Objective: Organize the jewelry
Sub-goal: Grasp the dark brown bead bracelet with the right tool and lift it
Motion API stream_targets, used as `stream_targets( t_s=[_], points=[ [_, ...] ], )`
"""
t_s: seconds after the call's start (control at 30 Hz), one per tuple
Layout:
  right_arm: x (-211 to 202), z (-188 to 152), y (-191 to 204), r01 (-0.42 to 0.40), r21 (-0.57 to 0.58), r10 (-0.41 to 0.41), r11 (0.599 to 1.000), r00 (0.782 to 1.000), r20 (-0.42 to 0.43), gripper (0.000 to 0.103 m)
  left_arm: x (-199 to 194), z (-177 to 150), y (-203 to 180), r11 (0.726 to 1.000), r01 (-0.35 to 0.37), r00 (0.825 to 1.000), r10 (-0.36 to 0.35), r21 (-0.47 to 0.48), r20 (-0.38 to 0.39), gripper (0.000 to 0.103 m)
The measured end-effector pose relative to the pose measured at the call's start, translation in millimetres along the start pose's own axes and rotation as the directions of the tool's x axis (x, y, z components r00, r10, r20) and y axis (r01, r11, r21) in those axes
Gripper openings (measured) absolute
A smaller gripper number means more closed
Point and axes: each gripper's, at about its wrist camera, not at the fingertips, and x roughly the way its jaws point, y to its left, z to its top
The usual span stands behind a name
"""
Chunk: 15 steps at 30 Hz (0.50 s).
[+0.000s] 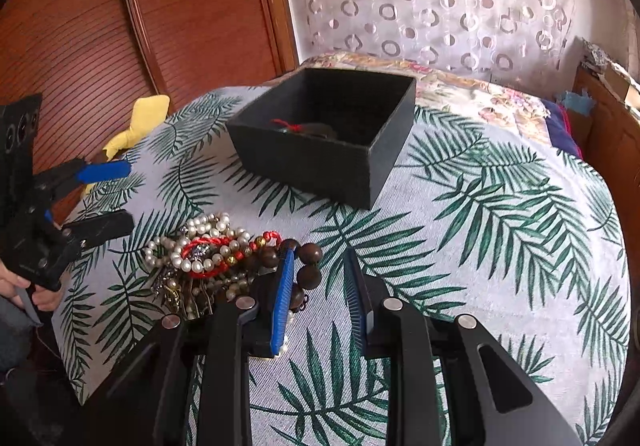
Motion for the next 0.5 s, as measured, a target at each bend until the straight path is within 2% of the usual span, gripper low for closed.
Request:
stream_targets(
  t_s=[0.33, 0.4, 0.5],
  points=[
    [23, 5, -7, -0.044, 0.069, 0.049, 0.997, 0.996, -0.068, 0.028, -6, -14, 4, 1.0, -0.002, 1.0, 0.002, -0.023, -0.016, 0.095],
    [20, 5, -2, -0.067, 0.053, 0.07, 0.996, 0.995, -0.066, 0.015, -6, -15, 4, 1.0, -0.001, 1.0, 0.0, -0.024, -0.017, 0.095],
    [9, 5, 5, -0.056, 0.016, 0.057, 0.998, 0.998, -0.037, 0.014, -8, -17, 4, 1.0, -0.005, 1.0, 0.004, -0.027, -0.02, 0.095]
  ],
)
